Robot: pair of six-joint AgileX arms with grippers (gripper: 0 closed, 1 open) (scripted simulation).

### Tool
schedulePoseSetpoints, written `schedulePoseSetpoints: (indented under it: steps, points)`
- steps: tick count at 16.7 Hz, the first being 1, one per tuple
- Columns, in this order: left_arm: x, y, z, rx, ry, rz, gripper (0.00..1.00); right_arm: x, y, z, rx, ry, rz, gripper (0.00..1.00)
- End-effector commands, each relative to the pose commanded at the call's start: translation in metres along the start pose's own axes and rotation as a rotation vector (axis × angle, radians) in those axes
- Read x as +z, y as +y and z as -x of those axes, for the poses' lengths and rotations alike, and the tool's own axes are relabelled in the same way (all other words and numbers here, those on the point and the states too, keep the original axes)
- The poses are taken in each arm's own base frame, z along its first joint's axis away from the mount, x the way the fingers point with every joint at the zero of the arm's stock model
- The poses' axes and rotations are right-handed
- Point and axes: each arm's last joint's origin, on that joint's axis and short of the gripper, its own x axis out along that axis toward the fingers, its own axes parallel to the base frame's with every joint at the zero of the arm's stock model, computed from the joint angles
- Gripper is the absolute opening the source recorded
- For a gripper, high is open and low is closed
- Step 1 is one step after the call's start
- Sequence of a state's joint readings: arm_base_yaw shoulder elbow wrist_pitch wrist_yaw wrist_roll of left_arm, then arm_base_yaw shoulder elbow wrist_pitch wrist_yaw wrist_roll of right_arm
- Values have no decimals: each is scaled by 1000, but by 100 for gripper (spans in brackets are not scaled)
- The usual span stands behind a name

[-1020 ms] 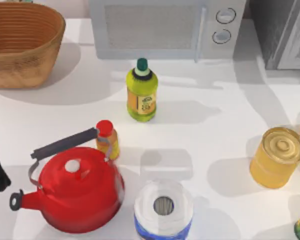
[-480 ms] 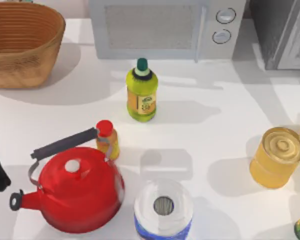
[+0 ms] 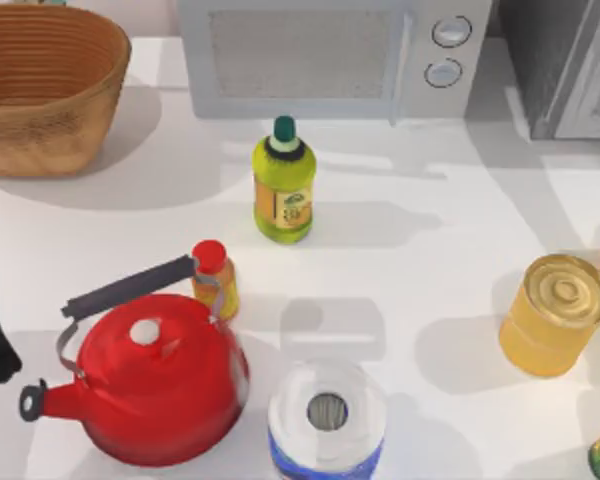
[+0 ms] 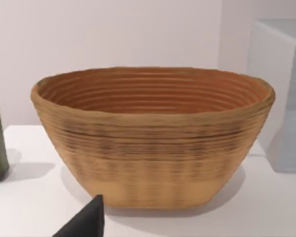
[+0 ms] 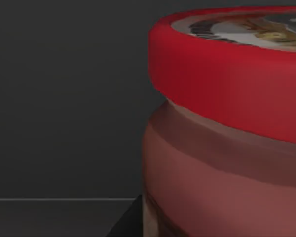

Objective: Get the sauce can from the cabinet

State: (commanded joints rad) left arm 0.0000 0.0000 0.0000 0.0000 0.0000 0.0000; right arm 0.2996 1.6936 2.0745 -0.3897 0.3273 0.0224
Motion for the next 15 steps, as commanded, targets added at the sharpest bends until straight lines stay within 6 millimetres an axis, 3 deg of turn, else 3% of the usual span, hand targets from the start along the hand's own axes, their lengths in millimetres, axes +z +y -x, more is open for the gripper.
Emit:
schedulePoseSetpoints:
  steps: [6,15]
  points:
    - [0,0,0,0,0,0,100,0,0,0,0,0,0,2]
    - [0,0,0,0,0,0,100,0,0,0,2,0,-2,0]
